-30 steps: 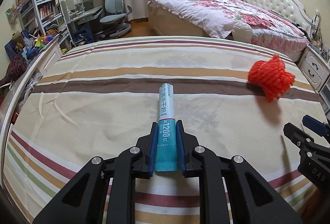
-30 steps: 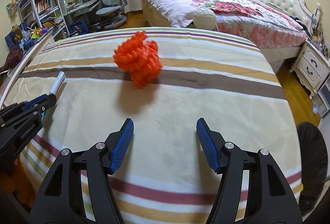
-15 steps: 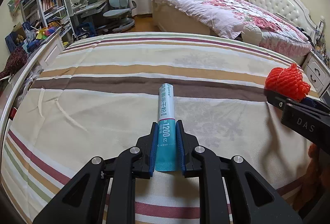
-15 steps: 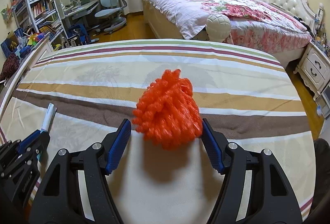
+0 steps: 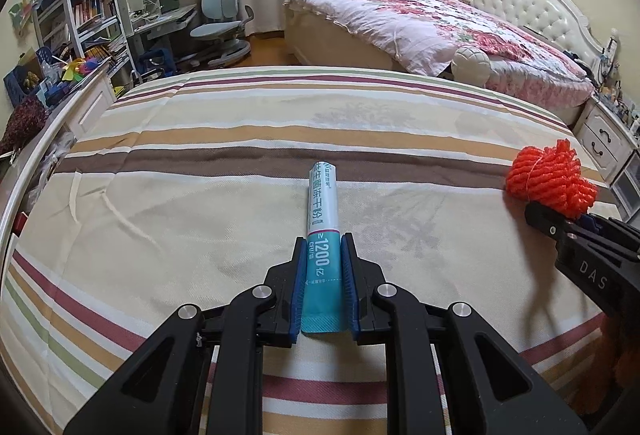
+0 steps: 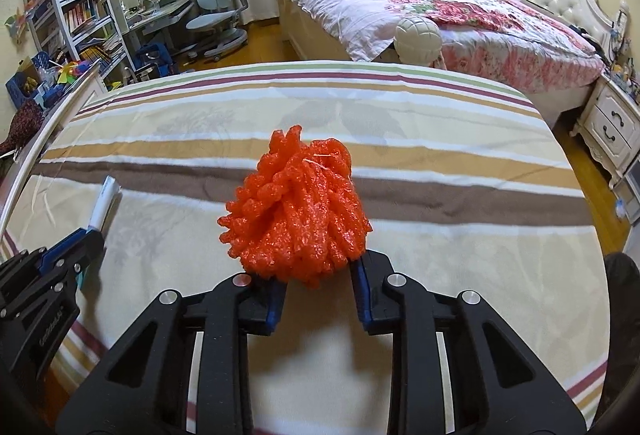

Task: Collect trash
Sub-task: 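Carry the tube and orange net with both tools over the black bin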

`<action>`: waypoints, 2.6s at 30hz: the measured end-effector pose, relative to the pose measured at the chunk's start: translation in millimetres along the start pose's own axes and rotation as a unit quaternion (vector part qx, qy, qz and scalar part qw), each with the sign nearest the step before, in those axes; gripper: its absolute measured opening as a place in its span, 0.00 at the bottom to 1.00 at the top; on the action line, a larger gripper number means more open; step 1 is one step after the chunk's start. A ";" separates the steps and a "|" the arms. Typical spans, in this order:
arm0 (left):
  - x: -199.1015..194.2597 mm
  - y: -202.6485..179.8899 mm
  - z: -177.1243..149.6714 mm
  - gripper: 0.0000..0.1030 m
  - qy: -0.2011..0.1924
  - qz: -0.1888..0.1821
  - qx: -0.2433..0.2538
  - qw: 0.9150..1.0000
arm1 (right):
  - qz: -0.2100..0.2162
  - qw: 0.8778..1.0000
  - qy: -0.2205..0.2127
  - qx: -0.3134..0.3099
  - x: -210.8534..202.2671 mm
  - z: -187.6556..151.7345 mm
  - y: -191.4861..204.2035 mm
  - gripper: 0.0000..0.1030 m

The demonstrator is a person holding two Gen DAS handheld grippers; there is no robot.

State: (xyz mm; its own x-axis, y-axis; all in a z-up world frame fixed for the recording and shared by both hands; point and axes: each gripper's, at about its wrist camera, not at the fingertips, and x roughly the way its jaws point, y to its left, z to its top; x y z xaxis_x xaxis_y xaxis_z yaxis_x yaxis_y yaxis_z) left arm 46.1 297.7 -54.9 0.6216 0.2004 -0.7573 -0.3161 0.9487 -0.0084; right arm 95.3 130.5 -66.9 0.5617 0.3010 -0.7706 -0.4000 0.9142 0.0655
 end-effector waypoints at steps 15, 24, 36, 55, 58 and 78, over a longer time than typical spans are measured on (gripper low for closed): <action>-28.4 -46.9 -27.5 0.18 -0.005 -0.042 0.020 0.999 | -0.008 1.000 -0.008 0.014 -46.6 -51.4 -39.9 0.26; -40.1 -78.9 -44.9 0.18 -0.002 -0.062 0.042 0.997 | -0.019 0.999 -0.016 0.037 -70.0 -78.1 -67.3 0.26; -54.0 -117.0 -62.5 0.18 -0.007 -0.082 0.071 0.994 | -0.042 0.997 -0.029 0.065 -96.0 -108.0 -98.5 0.26; -71.8 -169.4 -68.2 0.18 -0.032 -0.110 0.115 0.987 | -0.060 0.990 -0.061 0.108 -133.8 -130.6 -136.9 0.26; -75.7 -178.9 -67.0 0.18 -0.037 -0.118 0.121 0.985 | -0.068 0.988 -0.066 0.118 -140.3 -132.8 -147.0 0.26; -94.4 -275.9 -63.6 0.18 -0.061 -0.190 0.189 0.962 | -0.141 0.967 -0.094 0.191 -169.2 -145.7 -230.1 0.26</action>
State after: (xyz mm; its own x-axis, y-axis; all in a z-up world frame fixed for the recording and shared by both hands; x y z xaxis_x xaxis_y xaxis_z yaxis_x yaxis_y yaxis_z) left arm 29.1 1.5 -22.7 0.7280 -0.1719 -0.6636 0.2183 0.9758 -0.0133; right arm -13.3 -170.4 -43.9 0.7453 0.0356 -0.6657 0.0652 0.9899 0.1259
